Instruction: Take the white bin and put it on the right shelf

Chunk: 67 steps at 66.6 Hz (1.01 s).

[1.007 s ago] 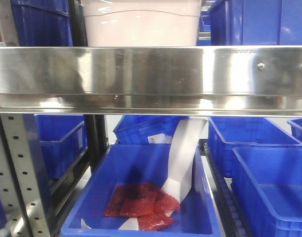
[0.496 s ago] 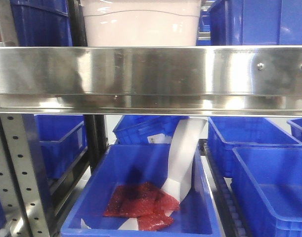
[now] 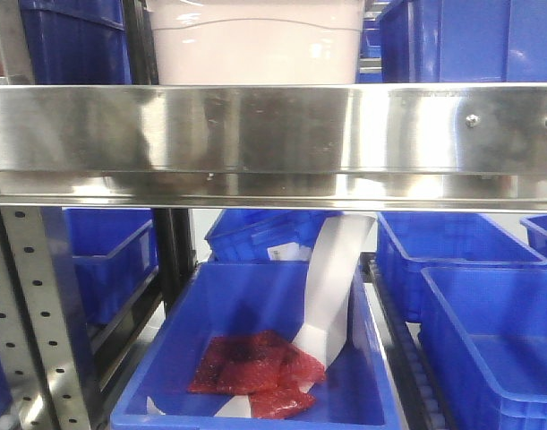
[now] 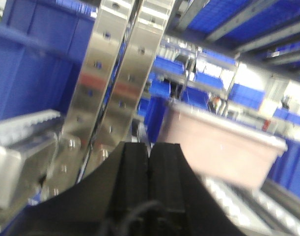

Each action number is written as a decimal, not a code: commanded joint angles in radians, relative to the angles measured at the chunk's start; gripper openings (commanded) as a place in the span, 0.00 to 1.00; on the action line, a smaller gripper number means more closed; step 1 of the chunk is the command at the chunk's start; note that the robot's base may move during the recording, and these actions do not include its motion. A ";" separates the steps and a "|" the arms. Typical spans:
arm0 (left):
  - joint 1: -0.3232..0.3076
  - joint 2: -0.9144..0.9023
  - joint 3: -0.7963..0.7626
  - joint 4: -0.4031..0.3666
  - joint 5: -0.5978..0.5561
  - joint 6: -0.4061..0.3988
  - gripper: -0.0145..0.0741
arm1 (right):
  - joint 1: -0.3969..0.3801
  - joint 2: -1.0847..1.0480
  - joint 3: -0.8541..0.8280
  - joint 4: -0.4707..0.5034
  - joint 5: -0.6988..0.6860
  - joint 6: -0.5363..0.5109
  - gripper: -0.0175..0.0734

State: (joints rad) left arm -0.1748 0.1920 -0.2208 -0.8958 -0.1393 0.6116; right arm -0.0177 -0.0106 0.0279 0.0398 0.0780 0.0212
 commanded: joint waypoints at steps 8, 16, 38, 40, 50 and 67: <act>0.027 -0.015 -0.003 0.141 0.167 -0.001 0.02 | -0.001 -0.018 0.000 -0.014 -0.090 -0.001 0.23; 0.144 -0.072 0.007 0.327 0.284 -0.132 0.02 | -0.001 -0.018 0.000 -0.014 -0.090 -0.001 0.23; 0.187 -0.210 0.146 0.682 0.301 -0.451 0.02 | -0.001 -0.018 0.000 -0.014 -0.090 -0.001 0.23; 0.169 -0.214 0.162 0.733 0.282 -0.497 0.02 | -0.001 -0.018 0.000 -0.014 -0.090 -0.001 0.23; 0.048 -0.214 0.251 0.931 0.103 -0.630 0.02 | -0.001 -0.018 0.000 -0.014 -0.090 -0.001 0.23; 0.101 -0.214 0.248 0.947 0.118 -0.630 0.02 | -0.001 -0.018 0.000 -0.014 -0.089 -0.001 0.23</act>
State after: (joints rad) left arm -0.0946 -0.0116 0.0282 0.0513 0.0898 -0.0073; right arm -0.0177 -0.0106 0.0293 0.0398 0.0780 0.0212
